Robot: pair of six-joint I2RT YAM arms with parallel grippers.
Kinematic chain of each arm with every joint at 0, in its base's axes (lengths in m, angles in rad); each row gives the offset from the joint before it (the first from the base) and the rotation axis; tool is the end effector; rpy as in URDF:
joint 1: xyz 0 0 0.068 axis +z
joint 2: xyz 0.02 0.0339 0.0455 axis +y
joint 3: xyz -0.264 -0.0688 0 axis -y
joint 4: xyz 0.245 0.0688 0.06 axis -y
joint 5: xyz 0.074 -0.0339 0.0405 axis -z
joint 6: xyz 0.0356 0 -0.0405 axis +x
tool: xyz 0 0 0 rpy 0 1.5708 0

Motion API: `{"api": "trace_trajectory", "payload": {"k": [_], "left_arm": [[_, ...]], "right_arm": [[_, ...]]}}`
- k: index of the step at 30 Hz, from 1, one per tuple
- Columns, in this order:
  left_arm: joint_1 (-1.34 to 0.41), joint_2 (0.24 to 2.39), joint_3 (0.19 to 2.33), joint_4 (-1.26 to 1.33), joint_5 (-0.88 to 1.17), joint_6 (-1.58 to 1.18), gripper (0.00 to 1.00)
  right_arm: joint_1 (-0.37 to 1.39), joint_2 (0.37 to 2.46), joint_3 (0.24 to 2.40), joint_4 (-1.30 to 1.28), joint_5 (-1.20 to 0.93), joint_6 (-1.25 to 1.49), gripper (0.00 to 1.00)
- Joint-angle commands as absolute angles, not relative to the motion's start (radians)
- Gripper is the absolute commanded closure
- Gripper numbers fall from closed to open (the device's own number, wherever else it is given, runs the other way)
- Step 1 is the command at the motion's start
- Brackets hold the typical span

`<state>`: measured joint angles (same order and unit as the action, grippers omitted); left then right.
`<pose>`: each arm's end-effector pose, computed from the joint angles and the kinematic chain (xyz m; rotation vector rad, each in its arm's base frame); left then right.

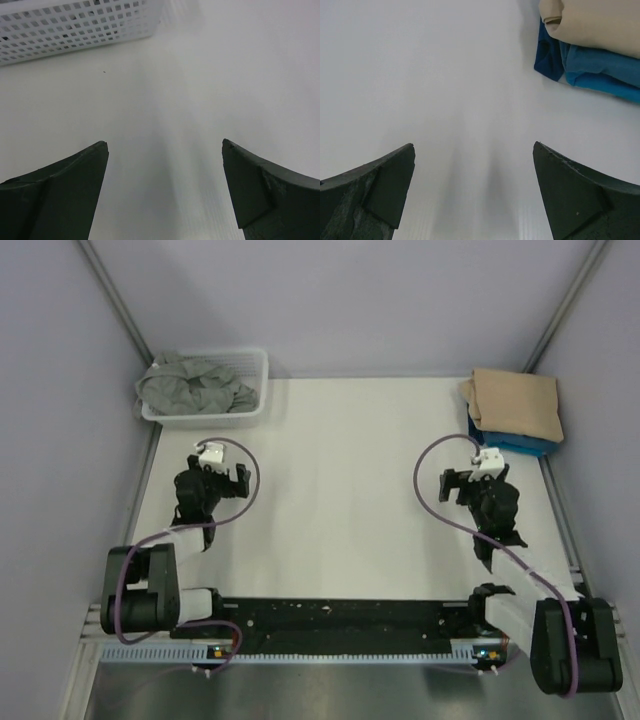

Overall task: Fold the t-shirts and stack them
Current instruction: Put the neatly folded tshirt into the corner of the board with the right arm

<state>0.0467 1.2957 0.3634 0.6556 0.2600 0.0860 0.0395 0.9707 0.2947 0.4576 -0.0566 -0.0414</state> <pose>0.2469 0.0024 0.1770 0.2169 1.8277 -0.1472 0.2063 0.0102 0.2012 -0.1129 1.7855 0.0493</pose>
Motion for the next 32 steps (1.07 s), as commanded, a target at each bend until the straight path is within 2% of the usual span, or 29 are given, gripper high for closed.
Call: {"api": "trace_trajectory", "payload": {"k": [1,4,7,12,14,17,20,32], "left_arm": [[0.077,1.298,0.302,0.917,0.346,0.026,0.01],[0.077,1.402,0.223,1.226,0.4,0.032,0.02],[0.074,1.382,0.252,1.125,0.384,0.037,0.01],[0.072,1.393,0.255,1.129,0.379,0.041,0.01],[0.069,1.391,0.258,1.123,0.374,0.043,0.01],[0.066,1.391,0.259,1.121,0.373,0.043,0.01],[0.064,1.391,0.265,1.111,0.365,0.046,0.01],[0.041,1.397,0.282,1.075,0.333,0.061,0.02]], "right_arm": [[0.044,1.02,0.129,0.878,0.014,-0.021,0.01],[0.046,1.045,0.123,0.891,-0.072,-0.061,0.01],[0.046,1.084,0.139,0.913,-0.136,-0.104,0.01],[0.045,1.158,0.163,0.951,-0.139,-0.1,0.01],[0.043,1.256,0.128,1.163,-0.179,-0.098,0.01],[0.005,1.353,0.106,1.267,-0.159,-0.031,0.01],[-0.025,1.341,0.153,1.151,-0.204,-0.046,0.01],[-0.028,1.361,0.175,1.143,-0.176,-0.026,0.01]]}}
